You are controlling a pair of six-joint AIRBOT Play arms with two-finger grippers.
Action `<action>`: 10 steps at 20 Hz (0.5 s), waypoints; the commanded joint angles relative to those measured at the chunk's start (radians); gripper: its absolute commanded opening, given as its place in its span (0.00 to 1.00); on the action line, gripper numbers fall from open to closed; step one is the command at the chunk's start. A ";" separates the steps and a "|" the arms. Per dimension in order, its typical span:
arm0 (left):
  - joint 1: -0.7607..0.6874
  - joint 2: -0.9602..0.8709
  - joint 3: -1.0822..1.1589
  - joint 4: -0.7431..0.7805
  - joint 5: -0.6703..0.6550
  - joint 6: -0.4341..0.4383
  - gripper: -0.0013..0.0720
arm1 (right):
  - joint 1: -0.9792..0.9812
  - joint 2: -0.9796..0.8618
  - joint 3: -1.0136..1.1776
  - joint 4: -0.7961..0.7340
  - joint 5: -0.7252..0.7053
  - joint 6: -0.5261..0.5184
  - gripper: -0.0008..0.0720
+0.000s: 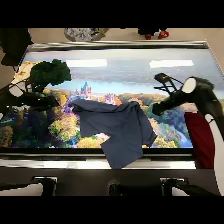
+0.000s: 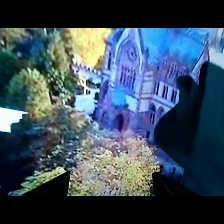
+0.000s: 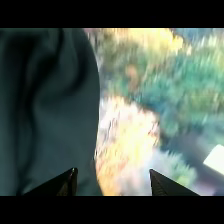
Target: Fold the shirts.
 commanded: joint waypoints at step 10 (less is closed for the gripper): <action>-0.061 -0.174 -0.098 -0.430 0.197 0.169 0.86 | -0.124 0.086 -0.224 0.150 0.235 -0.113 0.77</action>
